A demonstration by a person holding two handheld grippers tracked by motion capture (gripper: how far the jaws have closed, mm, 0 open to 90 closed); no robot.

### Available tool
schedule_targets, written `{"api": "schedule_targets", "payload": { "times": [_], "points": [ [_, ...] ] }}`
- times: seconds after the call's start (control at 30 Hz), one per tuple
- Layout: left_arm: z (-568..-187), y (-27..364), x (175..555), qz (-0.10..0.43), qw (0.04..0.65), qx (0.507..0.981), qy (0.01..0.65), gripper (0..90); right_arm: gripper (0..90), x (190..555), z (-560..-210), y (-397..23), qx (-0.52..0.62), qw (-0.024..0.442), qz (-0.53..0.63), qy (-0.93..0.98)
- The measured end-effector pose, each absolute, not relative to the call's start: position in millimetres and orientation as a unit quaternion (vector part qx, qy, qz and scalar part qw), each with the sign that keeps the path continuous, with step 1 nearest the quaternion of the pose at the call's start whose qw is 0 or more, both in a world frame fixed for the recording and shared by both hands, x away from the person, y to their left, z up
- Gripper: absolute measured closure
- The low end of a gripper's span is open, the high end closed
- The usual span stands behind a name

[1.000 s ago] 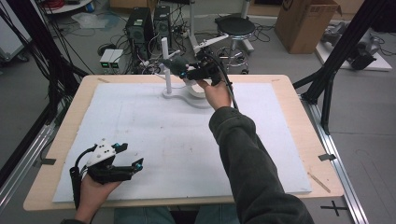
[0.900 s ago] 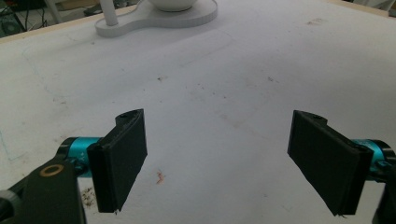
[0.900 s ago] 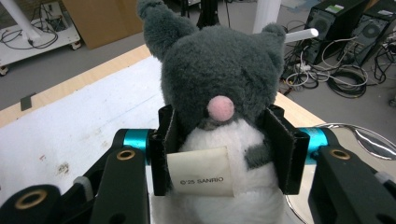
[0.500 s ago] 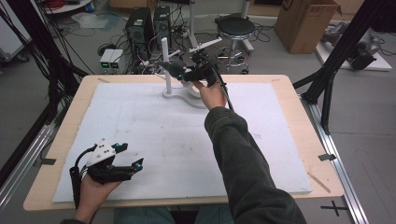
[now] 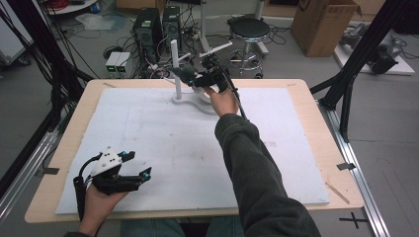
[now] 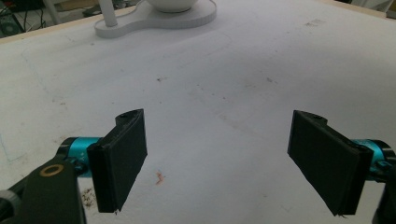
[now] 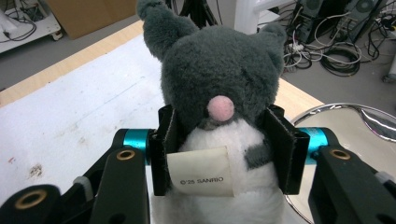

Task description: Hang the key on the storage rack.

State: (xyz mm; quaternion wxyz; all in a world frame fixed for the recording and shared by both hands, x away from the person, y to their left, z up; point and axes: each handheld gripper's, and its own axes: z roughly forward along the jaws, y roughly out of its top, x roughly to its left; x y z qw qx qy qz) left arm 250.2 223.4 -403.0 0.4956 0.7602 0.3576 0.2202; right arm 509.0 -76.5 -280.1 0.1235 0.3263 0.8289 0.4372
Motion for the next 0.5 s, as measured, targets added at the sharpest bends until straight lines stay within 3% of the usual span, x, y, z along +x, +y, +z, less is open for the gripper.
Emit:
{"api": "schedule_targets", "payload": {
  "times": [0.5],
  "points": [
    [-402.6,224.2,250.3,0.222,0.496,0.76,0.356,20.1,50.8,511.2,-288.2,-73.8,0.335,0.119,0.418,0.836]
  ]
}}
